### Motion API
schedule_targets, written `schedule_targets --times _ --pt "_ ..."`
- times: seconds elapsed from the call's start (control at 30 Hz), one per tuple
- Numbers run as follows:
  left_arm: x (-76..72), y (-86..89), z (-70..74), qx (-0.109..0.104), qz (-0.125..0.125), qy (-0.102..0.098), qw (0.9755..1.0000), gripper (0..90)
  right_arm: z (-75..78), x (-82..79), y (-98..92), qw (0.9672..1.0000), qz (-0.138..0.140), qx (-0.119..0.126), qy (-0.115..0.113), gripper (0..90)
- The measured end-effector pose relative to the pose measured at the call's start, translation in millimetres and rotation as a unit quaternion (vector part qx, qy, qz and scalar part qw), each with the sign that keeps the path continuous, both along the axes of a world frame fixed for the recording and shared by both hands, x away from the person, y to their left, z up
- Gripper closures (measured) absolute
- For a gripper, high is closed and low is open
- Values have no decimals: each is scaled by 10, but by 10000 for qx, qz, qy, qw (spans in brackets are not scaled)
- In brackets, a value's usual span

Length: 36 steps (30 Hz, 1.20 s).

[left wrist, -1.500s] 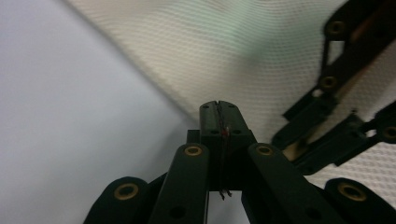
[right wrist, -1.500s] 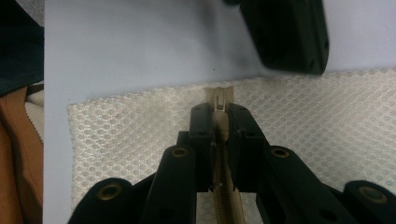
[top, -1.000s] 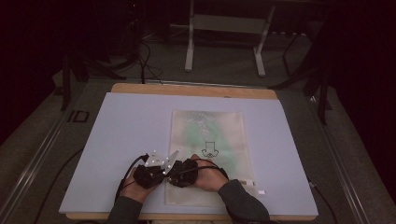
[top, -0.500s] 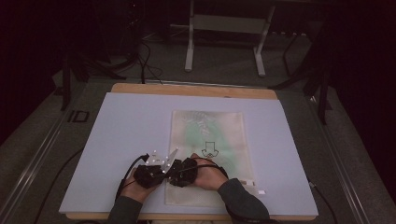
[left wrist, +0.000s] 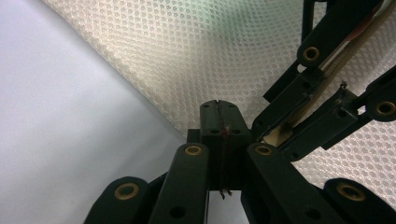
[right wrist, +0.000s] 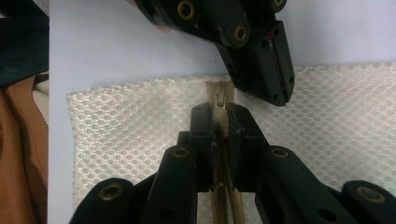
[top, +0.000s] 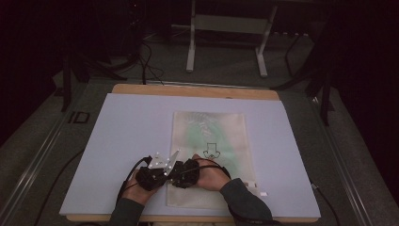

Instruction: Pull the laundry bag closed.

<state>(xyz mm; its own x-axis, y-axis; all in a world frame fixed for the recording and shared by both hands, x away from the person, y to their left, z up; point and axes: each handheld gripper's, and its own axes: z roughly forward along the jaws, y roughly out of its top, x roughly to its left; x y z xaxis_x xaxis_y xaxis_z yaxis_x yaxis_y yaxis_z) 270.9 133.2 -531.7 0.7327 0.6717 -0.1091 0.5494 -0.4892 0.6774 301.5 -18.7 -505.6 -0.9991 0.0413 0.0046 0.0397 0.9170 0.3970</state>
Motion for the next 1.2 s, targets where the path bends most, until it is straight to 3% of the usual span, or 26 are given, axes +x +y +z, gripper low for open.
schedule_targets --times 0.43,1.2 --pt "14 14 -3 -63 7 74 10000 896 13 -11 -27 9999 39 -53 -86 823" --pt "21 24 -5 -100 27 118 9999 896 13 -41 -262 9999 -19 -48 -99 822"
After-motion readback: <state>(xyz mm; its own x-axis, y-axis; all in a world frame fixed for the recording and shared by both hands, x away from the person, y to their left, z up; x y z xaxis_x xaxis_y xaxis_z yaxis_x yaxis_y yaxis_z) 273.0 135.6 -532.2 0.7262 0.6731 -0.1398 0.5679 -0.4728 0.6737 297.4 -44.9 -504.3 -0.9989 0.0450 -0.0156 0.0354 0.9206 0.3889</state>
